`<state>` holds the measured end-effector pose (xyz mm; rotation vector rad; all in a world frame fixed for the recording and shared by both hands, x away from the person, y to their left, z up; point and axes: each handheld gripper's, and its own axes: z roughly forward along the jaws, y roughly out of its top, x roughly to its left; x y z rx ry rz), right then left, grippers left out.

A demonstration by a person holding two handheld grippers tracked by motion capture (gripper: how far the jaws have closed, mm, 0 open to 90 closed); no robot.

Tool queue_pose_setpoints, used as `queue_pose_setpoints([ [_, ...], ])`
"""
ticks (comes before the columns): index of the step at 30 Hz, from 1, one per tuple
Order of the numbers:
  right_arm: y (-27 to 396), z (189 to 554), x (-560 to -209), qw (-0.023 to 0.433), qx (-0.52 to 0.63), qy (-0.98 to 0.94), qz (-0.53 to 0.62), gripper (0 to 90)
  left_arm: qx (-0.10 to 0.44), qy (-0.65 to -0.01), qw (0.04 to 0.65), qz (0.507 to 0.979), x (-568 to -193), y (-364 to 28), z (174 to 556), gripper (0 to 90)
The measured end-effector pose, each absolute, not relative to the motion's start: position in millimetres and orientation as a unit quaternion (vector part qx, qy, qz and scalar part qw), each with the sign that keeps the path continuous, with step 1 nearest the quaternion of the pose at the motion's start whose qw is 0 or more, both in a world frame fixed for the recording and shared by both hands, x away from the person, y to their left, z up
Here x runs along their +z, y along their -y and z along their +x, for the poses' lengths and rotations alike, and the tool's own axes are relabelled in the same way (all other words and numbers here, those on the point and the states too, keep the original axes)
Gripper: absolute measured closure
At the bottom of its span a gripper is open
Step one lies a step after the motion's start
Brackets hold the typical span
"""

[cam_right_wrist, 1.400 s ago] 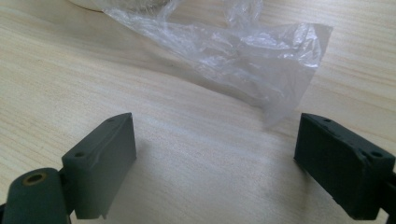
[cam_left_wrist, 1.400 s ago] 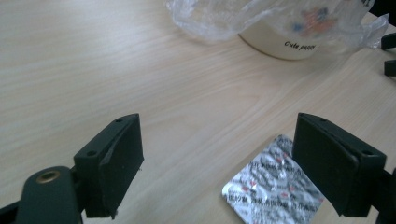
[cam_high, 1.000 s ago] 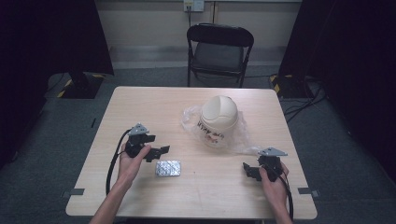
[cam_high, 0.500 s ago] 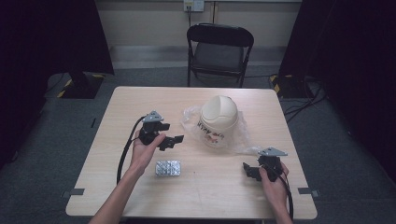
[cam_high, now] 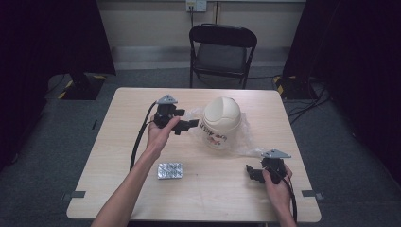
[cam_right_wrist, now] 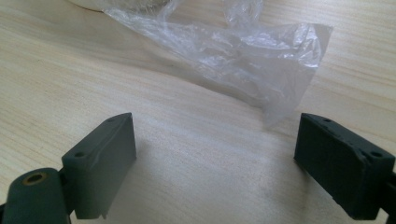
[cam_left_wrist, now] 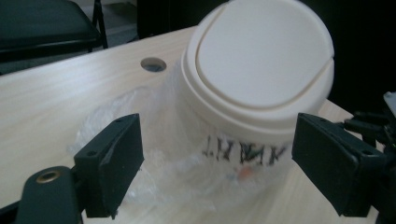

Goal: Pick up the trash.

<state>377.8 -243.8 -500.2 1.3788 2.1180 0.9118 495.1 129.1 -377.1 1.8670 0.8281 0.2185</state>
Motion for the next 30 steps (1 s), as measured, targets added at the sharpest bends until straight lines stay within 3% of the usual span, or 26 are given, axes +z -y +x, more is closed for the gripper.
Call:
queue_pose_setpoints([
  [16,243.9,377.8,-500.1,0.225,0.33,-0.768,0.5,11.5,0.083,-0.353,0.481,0.798,-374.9,-76.9,547.2,17.8],
  [30,244.0,378.0,-500.2,0.226,0.331,-0.769,0.499,11.5,0.081,-0.356,0.46,0.809,-394.4,-66.9,559.5,17.1],
])
